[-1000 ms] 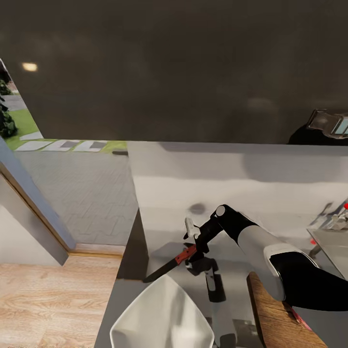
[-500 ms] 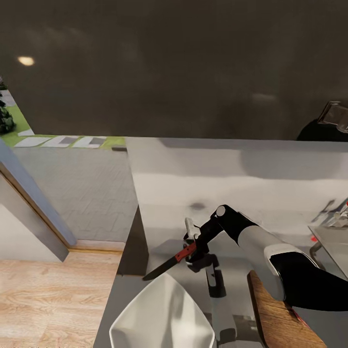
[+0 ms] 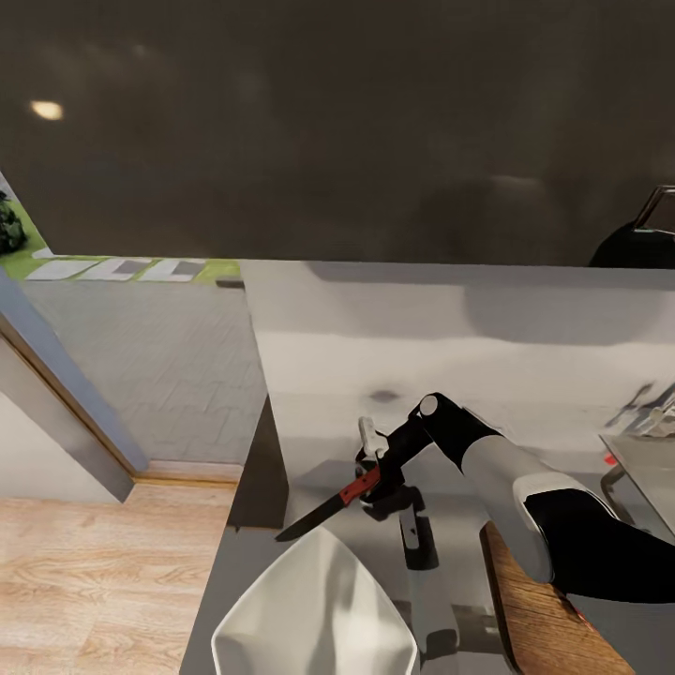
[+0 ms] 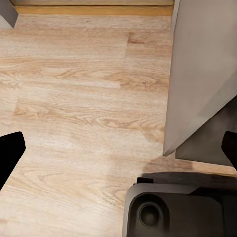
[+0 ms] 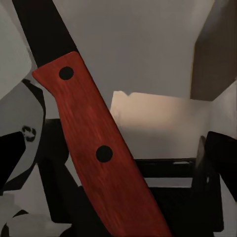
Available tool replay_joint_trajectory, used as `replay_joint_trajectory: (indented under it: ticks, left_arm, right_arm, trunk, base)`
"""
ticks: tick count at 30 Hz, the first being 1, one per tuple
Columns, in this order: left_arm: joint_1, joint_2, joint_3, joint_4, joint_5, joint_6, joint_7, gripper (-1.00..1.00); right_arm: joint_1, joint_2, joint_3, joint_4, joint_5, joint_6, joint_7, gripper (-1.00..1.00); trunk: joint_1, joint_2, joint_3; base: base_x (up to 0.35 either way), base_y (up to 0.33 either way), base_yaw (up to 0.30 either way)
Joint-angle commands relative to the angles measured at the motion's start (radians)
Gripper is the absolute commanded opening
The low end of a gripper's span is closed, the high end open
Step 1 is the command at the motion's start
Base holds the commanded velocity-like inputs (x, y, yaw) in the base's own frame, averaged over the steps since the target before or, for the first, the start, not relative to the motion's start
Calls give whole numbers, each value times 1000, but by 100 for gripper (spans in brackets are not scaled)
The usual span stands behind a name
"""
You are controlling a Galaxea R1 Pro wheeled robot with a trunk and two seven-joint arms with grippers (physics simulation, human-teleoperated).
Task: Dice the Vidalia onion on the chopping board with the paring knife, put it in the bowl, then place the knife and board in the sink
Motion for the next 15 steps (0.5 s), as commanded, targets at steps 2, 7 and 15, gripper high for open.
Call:
replay_joint_trajectory:
  ticks: [2,7,15]
  left_arm:
    - [0,2,-6,-1,5,-2,8,100]
    - [0,2,-7,-1,5,-2,8,100]
    - [0,2,-7,-1,5,-2,8,100]
  right_arm:
    - [0,2,6,32,12,-3,-13,100]
    - [1,2,6,32,14,-3,-49,100]
    - [2,1,6,32,34,-4,-57,-100]
  trunk:
    - [1,-1,-2]
    - [1,-1,-2]
    - [1,-1,-2]
  base:
    - [0,0,0]
    - [0,0,0]
    - [0,0,0]
